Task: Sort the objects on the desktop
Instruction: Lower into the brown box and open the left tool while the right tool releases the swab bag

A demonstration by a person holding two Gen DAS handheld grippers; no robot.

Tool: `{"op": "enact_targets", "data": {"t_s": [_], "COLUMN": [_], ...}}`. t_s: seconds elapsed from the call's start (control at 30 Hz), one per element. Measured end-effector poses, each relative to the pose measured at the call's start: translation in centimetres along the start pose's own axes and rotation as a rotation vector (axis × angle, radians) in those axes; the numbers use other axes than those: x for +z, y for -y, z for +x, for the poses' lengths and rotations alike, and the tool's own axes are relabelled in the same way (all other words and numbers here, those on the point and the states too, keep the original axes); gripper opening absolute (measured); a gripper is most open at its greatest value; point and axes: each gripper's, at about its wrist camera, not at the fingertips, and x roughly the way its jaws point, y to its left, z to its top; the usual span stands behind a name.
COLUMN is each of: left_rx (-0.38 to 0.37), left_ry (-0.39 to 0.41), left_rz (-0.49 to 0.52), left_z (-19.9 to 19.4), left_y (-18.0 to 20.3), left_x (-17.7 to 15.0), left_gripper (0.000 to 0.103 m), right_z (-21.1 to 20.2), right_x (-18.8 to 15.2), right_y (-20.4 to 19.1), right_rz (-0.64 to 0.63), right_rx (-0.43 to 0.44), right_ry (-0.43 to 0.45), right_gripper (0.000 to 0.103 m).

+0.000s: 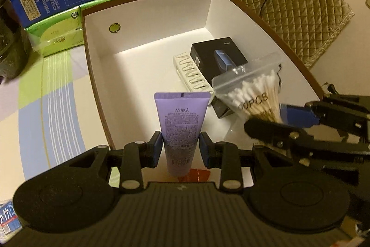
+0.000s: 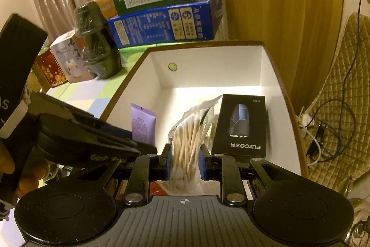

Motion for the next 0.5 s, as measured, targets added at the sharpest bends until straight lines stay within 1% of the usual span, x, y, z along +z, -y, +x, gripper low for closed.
{"op": "enact_targets", "data": {"t_s": [0.2, 0.3, 0.5], "left_rx": [0.015, 0.024, 0.034], "left_ry": [-0.003, 0.0, 0.013], "left_rz": [-0.002, 0.002, 0.009], "left_z": [-0.1, -0.3, -1.1], "left_y": [-0.2, -0.4, -0.6], "left_x": [0.7, 0.7, 0.8], "left_gripper": [0.031, 0.035, 0.038], "right_z": [0.9, 1.4, 2.4], "right_x": [0.3, 0.4, 0.4], "right_y": [-0.2, -0.2, -0.3], "right_rz": [-0.007, -0.009, 0.001], "right_rx": [-0.002, -0.012, -0.029], "right_ry": [-0.028, -0.051, -0.088], "right_gripper": [0.02, 0.02, 0.02]}}
